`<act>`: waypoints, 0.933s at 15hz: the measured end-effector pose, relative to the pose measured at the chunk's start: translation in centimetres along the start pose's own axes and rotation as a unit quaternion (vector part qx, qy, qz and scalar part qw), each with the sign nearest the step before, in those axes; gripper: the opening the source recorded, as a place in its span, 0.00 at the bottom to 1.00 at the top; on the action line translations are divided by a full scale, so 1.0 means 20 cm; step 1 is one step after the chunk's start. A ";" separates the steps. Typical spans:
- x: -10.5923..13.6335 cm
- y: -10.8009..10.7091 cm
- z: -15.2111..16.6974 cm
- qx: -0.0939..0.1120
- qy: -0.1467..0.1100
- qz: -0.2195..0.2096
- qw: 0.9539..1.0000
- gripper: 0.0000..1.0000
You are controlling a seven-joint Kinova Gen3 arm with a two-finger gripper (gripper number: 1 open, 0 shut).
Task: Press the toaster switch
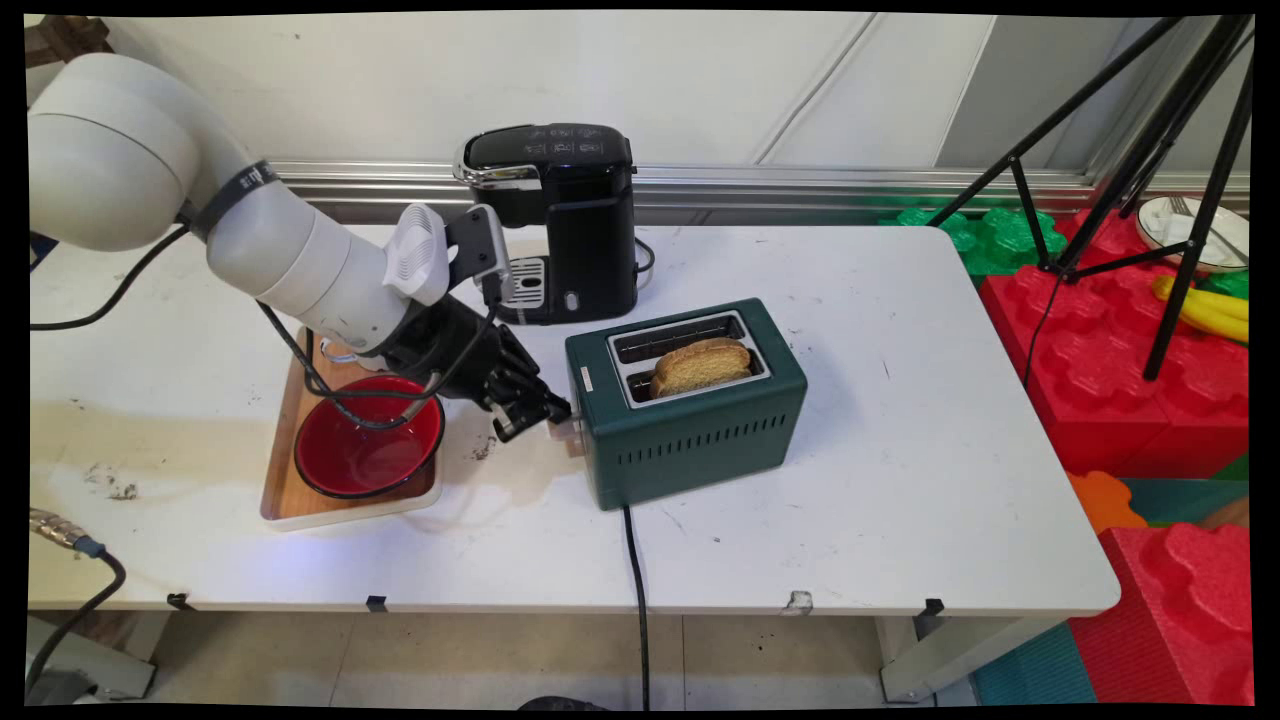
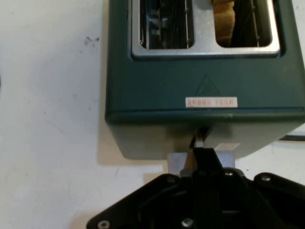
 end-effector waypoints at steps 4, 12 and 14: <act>-0.01 0.00 0.00 -0.001 -0.001 -0.001 1.000 0.00; -0.03 0.00 0.02 -0.003 -0.003 -0.001 1.000 0.00; -0.03 0.00 0.02 -0.004 -0.002 0.000 1.000 0.00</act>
